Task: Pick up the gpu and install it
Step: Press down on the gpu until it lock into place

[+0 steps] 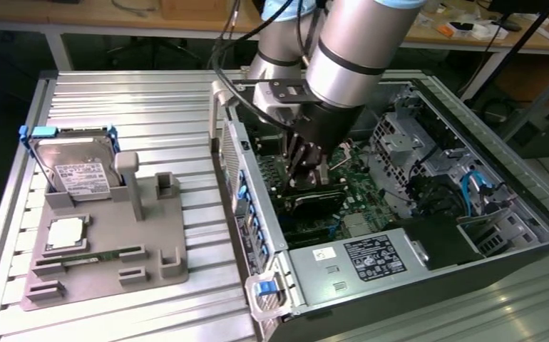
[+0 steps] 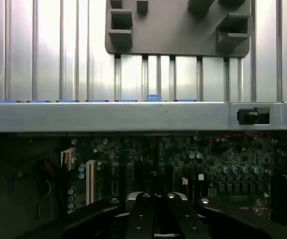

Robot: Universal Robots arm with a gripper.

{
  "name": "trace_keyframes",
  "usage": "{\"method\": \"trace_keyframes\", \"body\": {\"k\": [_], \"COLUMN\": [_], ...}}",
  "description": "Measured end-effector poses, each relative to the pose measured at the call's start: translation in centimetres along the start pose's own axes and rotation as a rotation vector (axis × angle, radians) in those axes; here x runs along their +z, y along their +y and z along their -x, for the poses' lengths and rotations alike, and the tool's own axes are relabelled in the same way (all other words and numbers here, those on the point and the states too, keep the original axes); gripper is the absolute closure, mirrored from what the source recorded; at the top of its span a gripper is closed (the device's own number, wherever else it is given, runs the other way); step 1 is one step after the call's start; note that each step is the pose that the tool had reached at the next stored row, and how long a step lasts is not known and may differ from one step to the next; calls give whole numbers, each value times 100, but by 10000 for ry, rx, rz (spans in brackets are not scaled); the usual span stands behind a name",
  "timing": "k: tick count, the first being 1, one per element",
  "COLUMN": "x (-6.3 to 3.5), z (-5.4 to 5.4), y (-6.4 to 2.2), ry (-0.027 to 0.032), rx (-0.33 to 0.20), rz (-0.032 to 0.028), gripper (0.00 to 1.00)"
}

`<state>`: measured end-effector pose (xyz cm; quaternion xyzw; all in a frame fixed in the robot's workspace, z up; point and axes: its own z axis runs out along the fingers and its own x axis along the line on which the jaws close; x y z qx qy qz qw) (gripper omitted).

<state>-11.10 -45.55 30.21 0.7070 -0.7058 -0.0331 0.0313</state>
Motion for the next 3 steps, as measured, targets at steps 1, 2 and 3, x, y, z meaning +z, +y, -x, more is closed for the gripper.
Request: {"method": "trace_keyframes", "body": {"k": [1,2,3], "x": [0,3,3], "z": [0,-1,-1], "y": [-81,-195,-196], "ry": [-1,0,0], "rx": [0,0,0], "rz": [0,1,2], "gripper": [89,89,89]}}
